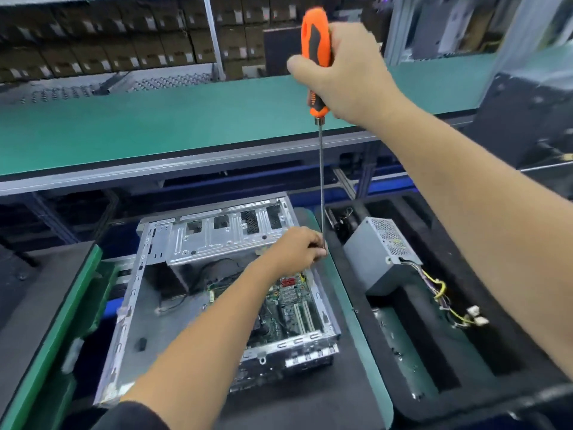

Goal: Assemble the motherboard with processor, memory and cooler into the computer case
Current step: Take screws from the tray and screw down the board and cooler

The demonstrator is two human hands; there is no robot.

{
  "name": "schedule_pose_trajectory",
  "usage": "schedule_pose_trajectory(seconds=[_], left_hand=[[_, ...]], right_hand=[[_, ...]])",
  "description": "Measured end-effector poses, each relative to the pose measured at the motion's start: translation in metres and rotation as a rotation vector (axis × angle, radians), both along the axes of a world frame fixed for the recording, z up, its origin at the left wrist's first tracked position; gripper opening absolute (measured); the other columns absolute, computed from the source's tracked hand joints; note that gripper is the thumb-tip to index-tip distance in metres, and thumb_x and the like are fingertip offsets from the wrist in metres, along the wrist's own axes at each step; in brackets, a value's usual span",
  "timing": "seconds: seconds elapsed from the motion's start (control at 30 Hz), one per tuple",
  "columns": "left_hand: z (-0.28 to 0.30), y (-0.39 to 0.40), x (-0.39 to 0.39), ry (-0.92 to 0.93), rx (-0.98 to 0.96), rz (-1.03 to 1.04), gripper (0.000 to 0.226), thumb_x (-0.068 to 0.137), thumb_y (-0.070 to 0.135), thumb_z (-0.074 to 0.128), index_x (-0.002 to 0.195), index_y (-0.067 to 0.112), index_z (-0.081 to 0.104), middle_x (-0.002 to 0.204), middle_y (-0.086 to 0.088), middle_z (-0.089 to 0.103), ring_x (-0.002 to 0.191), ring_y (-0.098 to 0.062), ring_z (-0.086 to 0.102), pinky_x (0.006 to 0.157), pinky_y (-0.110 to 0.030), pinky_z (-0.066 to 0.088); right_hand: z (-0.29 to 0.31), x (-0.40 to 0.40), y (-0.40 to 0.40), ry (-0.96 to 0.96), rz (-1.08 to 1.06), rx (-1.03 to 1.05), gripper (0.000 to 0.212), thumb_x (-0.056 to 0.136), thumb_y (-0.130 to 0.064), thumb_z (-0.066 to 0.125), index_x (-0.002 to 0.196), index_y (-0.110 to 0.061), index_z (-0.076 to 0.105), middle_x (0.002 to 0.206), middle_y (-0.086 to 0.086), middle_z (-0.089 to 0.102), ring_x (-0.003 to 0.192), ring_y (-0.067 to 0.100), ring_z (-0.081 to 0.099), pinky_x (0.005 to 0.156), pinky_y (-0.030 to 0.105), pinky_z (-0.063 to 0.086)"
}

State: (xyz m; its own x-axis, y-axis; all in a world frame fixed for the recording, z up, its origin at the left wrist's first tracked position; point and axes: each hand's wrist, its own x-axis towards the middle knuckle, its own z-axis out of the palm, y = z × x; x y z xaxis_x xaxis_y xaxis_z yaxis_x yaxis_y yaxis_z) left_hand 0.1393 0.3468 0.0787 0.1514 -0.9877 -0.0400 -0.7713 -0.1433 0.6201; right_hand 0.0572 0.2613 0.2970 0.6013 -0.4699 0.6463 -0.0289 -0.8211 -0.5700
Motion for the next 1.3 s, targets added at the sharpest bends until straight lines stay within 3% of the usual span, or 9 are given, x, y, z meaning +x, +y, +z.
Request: schedule_pose_trajectory(seconds=[0.1, 0.23, 0.43, 0.5, 0.57, 0.67, 0.9, 1.0, 1.3], left_hand=[[-0.011, -0.025, -0.021, -0.162, 0.025, -0.097, 0.018, 0.091, 0.017, 0.06, 0.086, 0.002, 0.069, 0.094, -0.008, 0.068, 0.089, -0.023, 0.059, 0.075, -0.026, 0.041], [-0.033, -0.05, -0.046, -0.272, 0.173, -0.136, 0.022, 0.089, 0.022, 0.06, 0.096, 0.003, 0.069, 0.104, -0.01, 0.068, 0.1, -0.027, 0.06, 0.088, -0.038, 0.047], [-0.059, -0.075, -0.072, -0.156, 0.552, -0.04, 0.018, 0.081, 0.016, 0.066, 0.072, 0.005, 0.055, 0.071, -0.01, 0.068, 0.065, -0.021, 0.066, 0.067, -0.034, 0.056], [-0.07, -0.081, -0.08, -0.153, 0.624, 0.031, 0.018, 0.081, 0.01, 0.066, 0.07, 0.006, 0.053, 0.09, -0.013, 0.071, 0.08, -0.025, 0.07, 0.072, -0.034, 0.055], [-0.081, -0.082, -0.089, -0.242, 0.628, 0.105, 0.012, 0.081, 0.007, 0.066, 0.081, 0.005, 0.055, 0.105, -0.012, 0.068, 0.091, -0.028, 0.068, 0.069, -0.033, 0.053], [-0.104, -0.086, -0.102, -0.313, 0.685, 0.087, 0.029, 0.076, 0.012, 0.074, 0.095, 0.007, 0.053, 0.107, -0.012, 0.066, 0.082, -0.027, 0.065, 0.06, -0.029, 0.047], [-0.137, -0.099, -0.114, -0.32, 0.668, 0.127, 0.055, 0.071, 0.027, 0.081, 0.111, 0.008, 0.05, 0.116, -0.009, 0.057, 0.106, -0.03, 0.06, 0.073, -0.033, 0.047], [-0.147, -0.1, -0.113, -0.331, 0.675, 0.127, 0.052, 0.075, 0.03, 0.076, 0.114, 0.007, 0.05, 0.118, -0.009, 0.055, 0.107, -0.03, 0.059, 0.071, -0.031, 0.044], [-0.156, -0.106, -0.107, -0.273, 0.6, 0.187, 0.026, 0.084, 0.011, 0.065, 0.106, 0.006, 0.051, 0.116, -0.013, 0.056, 0.102, -0.03, 0.06, 0.07, -0.032, 0.046]], right_hand=[[-0.011, -0.034, -0.023, 0.072, -0.096, 0.001, 0.031, 0.088, -0.022, 0.059, 0.074, -0.021, 0.032, 0.065, -0.003, 0.038, 0.047, 0.013, 0.06, 0.039, 0.019, 0.041], [-0.038, -0.062, -0.043, 0.152, -0.075, 0.113, 0.023, 0.086, -0.016, 0.059, 0.088, -0.011, 0.037, 0.07, 0.009, 0.053, 0.04, 0.014, 0.06, 0.033, 0.025, 0.043], [-0.089, -0.083, -0.051, 0.209, -0.015, 0.208, 0.025, 0.087, -0.022, 0.062, 0.089, -0.011, 0.039, 0.07, 0.012, 0.061, 0.036, 0.015, 0.057, 0.034, 0.023, 0.042], [-0.103, -0.088, -0.053, 0.231, -0.02, 0.214, 0.027, 0.088, -0.026, 0.063, 0.09, -0.012, 0.04, 0.073, 0.01, 0.06, 0.038, 0.016, 0.058, 0.034, 0.024, 0.043], [-0.115, -0.095, -0.056, 0.25, -0.022, 0.241, 0.027, 0.089, -0.029, 0.063, 0.09, -0.015, 0.04, 0.073, 0.009, 0.056, 0.042, 0.021, 0.06, 0.035, 0.025, 0.045], [-0.13, -0.106, -0.061, 0.282, -0.006, 0.262, 0.024, 0.09, -0.03, 0.063, 0.091, -0.018, 0.041, 0.077, 0.012, 0.058, 0.052, 0.027, 0.065, 0.039, 0.026, 0.049], [-0.149, -0.125, -0.074, 0.281, -0.023, 0.304, 0.025, 0.09, -0.028, 0.064, 0.095, -0.013, 0.045, 0.069, 0.007, 0.056, 0.054, 0.028, 0.062, 0.042, 0.035, 0.055], [-0.152, -0.127, -0.08, 0.269, -0.013, 0.32, 0.024, 0.09, -0.029, 0.064, 0.093, -0.016, 0.044, 0.069, 0.004, 0.056, 0.057, 0.028, 0.064, 0.04, 0.026, 0.051], [-0.16, -0.117, -0.085, 0.283, 0.027, 0.324, 0.022, 0.091, -0.029, 0.063, 0.092, -0.021, 0.042, 0.067, 0.001, 0.052, 0.06, 0.022, 0.058, 0.044, 0.029, 0.054]])
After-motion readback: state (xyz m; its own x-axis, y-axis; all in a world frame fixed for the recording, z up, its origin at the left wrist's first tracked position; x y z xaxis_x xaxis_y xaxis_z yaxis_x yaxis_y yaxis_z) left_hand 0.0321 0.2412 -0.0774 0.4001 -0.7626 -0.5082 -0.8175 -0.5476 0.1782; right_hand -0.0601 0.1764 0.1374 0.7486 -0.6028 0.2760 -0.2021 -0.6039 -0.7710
